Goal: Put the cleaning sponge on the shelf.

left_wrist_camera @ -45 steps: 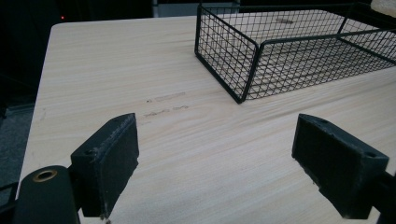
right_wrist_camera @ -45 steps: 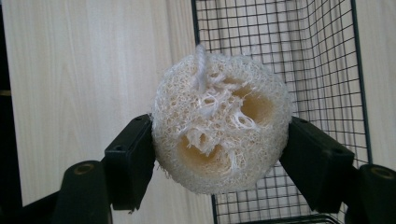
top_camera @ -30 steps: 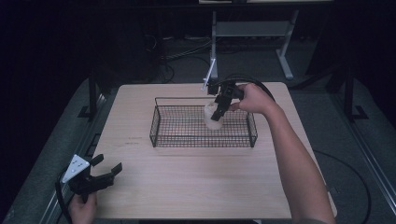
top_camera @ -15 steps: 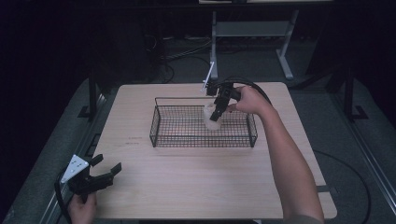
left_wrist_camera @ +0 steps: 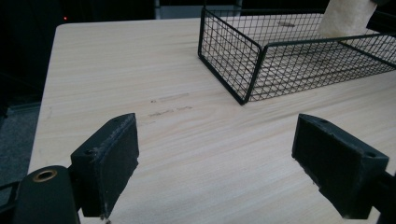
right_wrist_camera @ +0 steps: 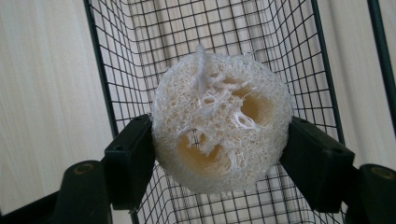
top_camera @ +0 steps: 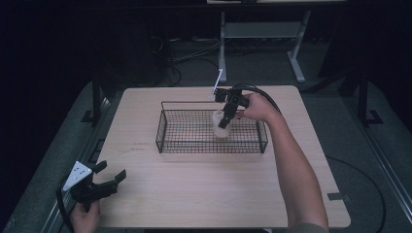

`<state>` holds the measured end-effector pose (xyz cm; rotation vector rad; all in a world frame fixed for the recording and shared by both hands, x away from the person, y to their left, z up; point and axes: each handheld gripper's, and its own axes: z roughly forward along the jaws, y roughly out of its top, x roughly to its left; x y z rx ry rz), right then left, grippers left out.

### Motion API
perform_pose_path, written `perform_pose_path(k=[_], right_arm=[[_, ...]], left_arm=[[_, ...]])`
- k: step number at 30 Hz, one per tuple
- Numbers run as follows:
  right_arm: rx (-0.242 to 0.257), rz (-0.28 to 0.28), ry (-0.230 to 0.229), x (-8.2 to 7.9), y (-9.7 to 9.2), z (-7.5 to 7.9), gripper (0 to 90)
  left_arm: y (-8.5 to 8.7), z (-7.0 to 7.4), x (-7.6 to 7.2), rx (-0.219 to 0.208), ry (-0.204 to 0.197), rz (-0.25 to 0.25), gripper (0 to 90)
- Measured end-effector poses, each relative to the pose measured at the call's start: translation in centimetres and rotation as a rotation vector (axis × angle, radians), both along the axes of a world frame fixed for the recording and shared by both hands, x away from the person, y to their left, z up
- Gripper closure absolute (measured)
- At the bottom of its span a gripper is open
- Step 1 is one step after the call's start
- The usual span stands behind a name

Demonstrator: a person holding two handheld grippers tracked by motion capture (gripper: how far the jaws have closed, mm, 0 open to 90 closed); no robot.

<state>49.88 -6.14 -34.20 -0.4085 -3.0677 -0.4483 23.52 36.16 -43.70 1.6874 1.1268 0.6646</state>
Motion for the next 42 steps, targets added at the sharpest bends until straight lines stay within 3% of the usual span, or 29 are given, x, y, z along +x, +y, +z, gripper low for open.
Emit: perform_pose_path(k=[13,16,21,33,42], right_arm=[[-0.004,-0.034,0.042,0.7,-0.6,-3.4,28.5],[-0.029,-0.025,0.037,0.6,-0.5,-4.0,28.5],[-0.013,-0.016,0.033,0.5,-0.1,-4.2,28.4],[-0.024,-0.020,0.046,0.4,0.1,-4.5,28.1],[-0.044,-0.022,0.041,0.2,0.2,-4.5,21.1]], left_arm=[[-0.1,0.0,0.1,0.002,0.001,0.001,13.9],[0.0,-0.1,0.1,-0.003,0.001,0.004,13.9],[0.0,-0.1,0.1,0.000,0.001,0.006,13.9],[0.0,0.0,0.1,0.003,0.002,0.003,13.9],[0.0,0.0,0.1,0.000,0.002,0.005,13.9]])
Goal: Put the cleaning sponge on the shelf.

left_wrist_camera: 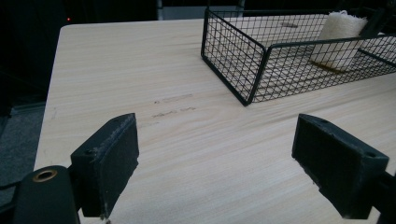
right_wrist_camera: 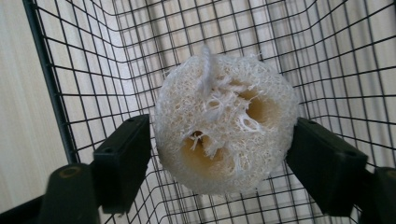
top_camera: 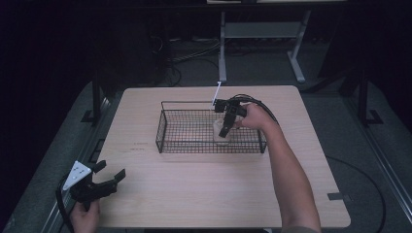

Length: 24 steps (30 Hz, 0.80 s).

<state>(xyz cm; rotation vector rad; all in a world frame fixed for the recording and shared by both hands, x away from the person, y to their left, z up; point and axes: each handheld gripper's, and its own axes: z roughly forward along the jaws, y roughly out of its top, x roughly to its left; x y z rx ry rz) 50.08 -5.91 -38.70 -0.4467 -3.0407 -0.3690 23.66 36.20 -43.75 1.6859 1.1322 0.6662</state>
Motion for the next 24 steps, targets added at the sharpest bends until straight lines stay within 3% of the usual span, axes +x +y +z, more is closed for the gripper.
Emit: perform_pose_path(k=[24], right_arm=[[0.054,0.022,-0.067,-2.5,-0.9,4.2,18.0]], left_arm=[[-0.3,-0.1,0.1,0.003,0.005,-0.003,13.9]])
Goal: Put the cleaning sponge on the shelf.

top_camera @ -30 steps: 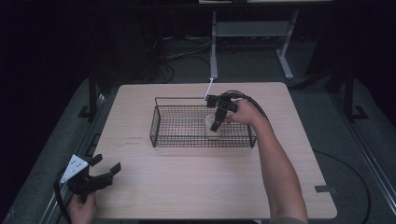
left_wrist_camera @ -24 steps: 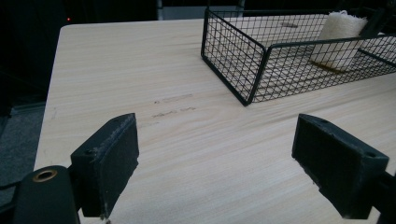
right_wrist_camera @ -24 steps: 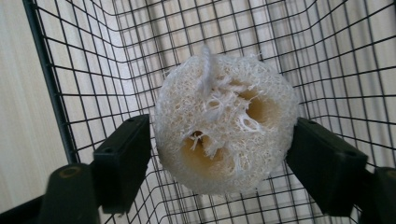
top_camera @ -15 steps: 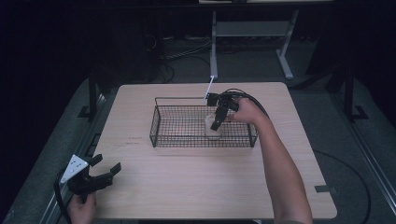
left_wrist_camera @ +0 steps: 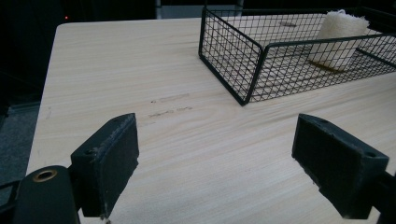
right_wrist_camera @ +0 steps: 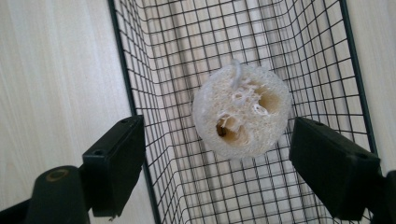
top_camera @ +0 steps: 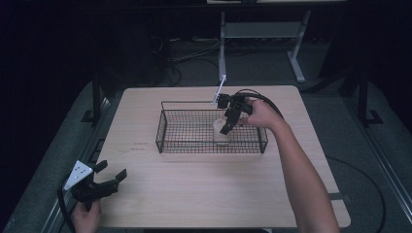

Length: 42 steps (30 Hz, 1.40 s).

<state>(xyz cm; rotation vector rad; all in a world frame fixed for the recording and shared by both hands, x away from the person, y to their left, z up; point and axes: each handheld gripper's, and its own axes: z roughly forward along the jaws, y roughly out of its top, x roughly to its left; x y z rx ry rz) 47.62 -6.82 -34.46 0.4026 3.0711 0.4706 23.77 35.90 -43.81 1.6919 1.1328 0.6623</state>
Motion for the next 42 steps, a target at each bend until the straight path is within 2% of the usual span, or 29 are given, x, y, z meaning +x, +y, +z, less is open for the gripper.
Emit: perform_pose_path(k=[3,12,21,24,35,39,42], right_arm=[[0.003,0.009,0.002,-0.4,-0.1,0.3,17.5],[0.047,0.017,0.005,-1.7,-1.2,0.7,16.7],[0.059,0.013,-0.004,-2.9,-2.1,0.8,16.6],[0.043,0.022,-0.006,-3.3,-2.4,1.0,16.4],[0.054,0.026,-0.016,-4.2,-2.6,1.8,16.3],[0.080,0.032,0.000,-4.6,-2.7,1.8,14.9],[0.075,0.040,0.003,-5.0,-2.8,1.6,14.9]], left_arm=[[-0.1,-0.1,0.1,-0.012,0.002,0.003,13.9],[-0.5,0.0,0.2,0.008,0.002,-0.011,13.9],[-0.5,-0.1,0.2,0.017,0.004,-0.013,13.9],[-0.6,-0.1,0.2,0.023,0.007,-0.014,13.9],[-0.6,-0.2,0.3,0.015,0.008,-0.012,13.9],[-0.7,-0.2,0.3,0.024,0.010,-0.017,13.9],[-0.7,-0.3,0.4,0.018,0.011,-0.017,13.9]])
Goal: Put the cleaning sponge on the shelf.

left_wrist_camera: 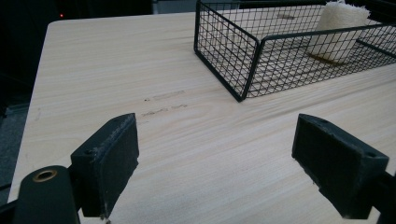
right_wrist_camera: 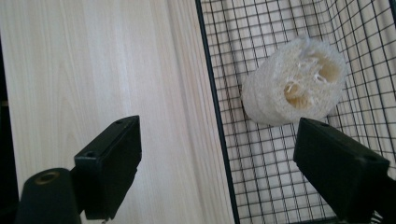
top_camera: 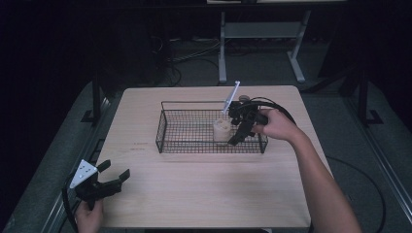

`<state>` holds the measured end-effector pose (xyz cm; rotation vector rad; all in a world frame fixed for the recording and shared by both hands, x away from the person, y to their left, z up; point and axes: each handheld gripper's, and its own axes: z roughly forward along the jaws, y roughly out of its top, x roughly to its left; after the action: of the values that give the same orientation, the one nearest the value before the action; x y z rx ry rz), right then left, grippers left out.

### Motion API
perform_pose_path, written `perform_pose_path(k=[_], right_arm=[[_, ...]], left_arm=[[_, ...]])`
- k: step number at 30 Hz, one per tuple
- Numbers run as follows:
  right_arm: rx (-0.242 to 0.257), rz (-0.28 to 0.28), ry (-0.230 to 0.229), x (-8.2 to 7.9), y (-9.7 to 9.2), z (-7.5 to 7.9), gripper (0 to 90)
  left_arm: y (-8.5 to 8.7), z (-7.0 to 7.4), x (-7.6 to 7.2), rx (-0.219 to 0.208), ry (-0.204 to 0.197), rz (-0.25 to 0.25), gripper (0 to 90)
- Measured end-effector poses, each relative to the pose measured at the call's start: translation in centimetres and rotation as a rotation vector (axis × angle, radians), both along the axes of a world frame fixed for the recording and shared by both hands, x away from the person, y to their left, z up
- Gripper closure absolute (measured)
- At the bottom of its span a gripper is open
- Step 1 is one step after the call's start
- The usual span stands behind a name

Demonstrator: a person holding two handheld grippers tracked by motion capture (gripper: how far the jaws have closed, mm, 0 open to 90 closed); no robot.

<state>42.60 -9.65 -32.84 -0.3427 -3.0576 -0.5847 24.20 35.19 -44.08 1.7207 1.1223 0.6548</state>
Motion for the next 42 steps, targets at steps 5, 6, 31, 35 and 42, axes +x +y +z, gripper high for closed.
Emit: perform_pose_path(k=[5,6,31,35,42], right_arm=[[-0.005,-0.016,-0.008,-0.3,-0.4,-0.5,14.9],[0.001,-0.021,-0.002,-0.4,-0.5,-0.5,14.9],[0.002,0.012,0.013,-2.9,-2.4,-2.0,14.9],[-0.012,0.009,0.011,-3.3,-2.5,-2.3,14.9],[0.004,0.013,0.008,-4.2,-2.6,-2.7,14.9]], left_arm=[[-0.1,0.0,0.0,0.005,-0.001,-0.002,13.9],[-0.1,0.0,0.0,0.003,-0.002,-0.002,14.0],[0.0,0.1,-0.2,-0.002,-0.004,0.001,13.9],[0.0,0.1,-0.2,0.002,-0.002,-0.001,13.9],[0.1,0.1,-0.2,0.001,-0.004,0.003,13.9]])
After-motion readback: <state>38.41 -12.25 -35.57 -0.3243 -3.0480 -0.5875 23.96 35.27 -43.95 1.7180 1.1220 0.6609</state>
